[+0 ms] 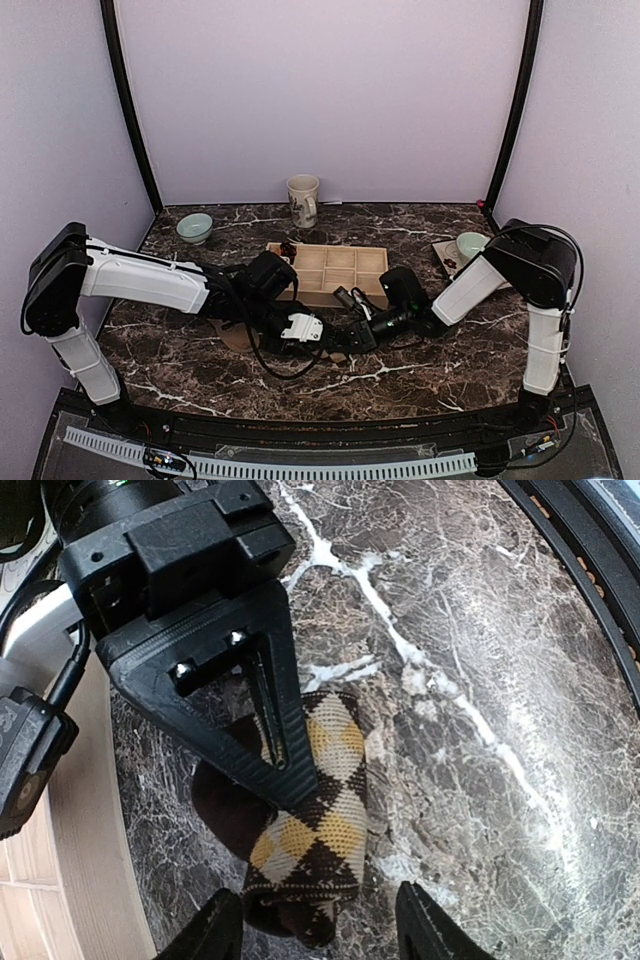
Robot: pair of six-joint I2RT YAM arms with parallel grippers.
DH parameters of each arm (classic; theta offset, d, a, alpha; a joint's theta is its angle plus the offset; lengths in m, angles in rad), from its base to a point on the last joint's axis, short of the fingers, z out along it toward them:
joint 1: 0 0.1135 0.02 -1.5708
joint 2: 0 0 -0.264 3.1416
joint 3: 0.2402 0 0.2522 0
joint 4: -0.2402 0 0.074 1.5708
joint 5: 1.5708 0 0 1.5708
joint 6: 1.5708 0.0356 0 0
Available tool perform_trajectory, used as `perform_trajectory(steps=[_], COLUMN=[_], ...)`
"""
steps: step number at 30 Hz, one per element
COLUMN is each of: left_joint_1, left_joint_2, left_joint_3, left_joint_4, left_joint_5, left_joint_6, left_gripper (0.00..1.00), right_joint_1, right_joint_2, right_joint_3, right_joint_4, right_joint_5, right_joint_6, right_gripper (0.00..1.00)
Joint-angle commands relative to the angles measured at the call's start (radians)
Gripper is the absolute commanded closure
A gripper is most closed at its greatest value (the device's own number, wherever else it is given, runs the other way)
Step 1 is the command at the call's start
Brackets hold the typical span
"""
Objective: Roll the socks
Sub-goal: Roll the sock at the center of the board.
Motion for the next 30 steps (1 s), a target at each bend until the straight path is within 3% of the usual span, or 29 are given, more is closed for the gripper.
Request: perform_trajectory(steps=[1,9,19,24,28,30], left_joint_1=[-0.022,-0.055,-0.034,-0.002,0.023,0.032], left_joint_2=[-0.026,0.059,0.184,0.229,0.264,0.278], left_joint_3=[-0.009,0.029,0.077,0.126,0.193,0.219], left_joint_4=[-0.006,0.016,0.030,-0.033,-0.160,-0.214], left_joint_5=[-0.009,-0.071,-0.112,-0.065,0.057,0.103], left_joint_6=[0.012,0.069,0.048,0.034,0.023,0.030], left_gripper=[0.46,0.48,0.65,0.70,0.71,0.75], right_joint_1=[-0.036,-0.045,-0.049,-0.049,-0.049,-0.047], right_joint_2=[0.104,0.113,0.086,0.003,-0.168,-0.260], right_joint_3=[-0.054,-0.028,-0.044,-0.105,-0.256,-0.330], right_joint_4=[-0.288,-0.332,-0.298,-0.193,0.006,0.076], right_joint_5=[0.192,0.211,0.205,0.237,0.315,0.365], right_joint_6=[-0.003,-0.015,-0.021,-0.030,-0.060,-0.081], right_gripper=[1.00,1.00,1.00,0.87,0.62,0.57])
